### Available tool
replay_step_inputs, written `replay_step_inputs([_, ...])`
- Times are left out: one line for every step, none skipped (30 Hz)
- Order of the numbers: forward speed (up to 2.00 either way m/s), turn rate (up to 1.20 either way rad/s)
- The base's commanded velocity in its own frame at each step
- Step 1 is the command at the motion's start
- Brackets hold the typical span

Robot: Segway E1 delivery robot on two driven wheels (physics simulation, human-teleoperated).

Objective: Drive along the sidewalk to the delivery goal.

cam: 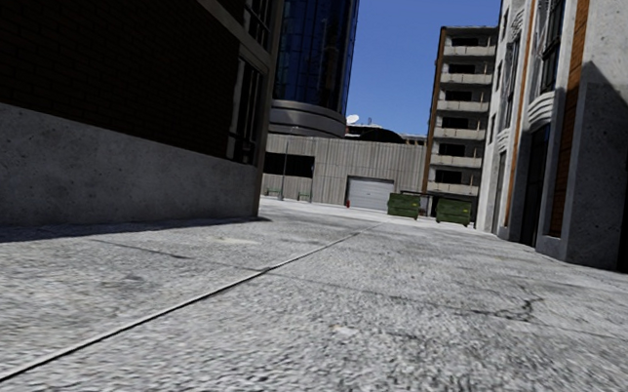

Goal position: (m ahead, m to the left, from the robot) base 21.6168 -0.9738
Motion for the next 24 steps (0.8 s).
replay_step_inputs([2.0,0.0])
replay_step_inputs([2.0,0.0])
replay_step_inputs([2.0,0.0])
replay_step_inputs([2.0,0.0])
replay_step_inputs([2.0,0.0])
replay_step_inputs([2.0,0.0])
replay_step_inputs([2.0,0.0])
replay_step_inputs([2.0,0.0])
replay_step_inputs([2.0,0.0])
replay_step_inputs([2.0,0.0])
replay_step_inputs([2.0,0.0])
replay_step_inputs([2.0,0.0])
replay_step_inputs([2.0,0.0])
replay_step_inputs([2.0,0.0])
replay_step_inputs([2.0,0.0])
replay_step_inputs([2.0,0.0])
replay_step_inputs([2.0,0.0])
replay_step_inputs([2.0,0.0])
replay_step_inputs([2.0,0.0])
replay_step_inputs([2.0,0.0])
replay_step_inputs([2.0,0.0])
replay_step_inputs([2.0,0.0])
replay_step_inputs([2.0,0.0])
replay_step_inputs([2.0,0.0])
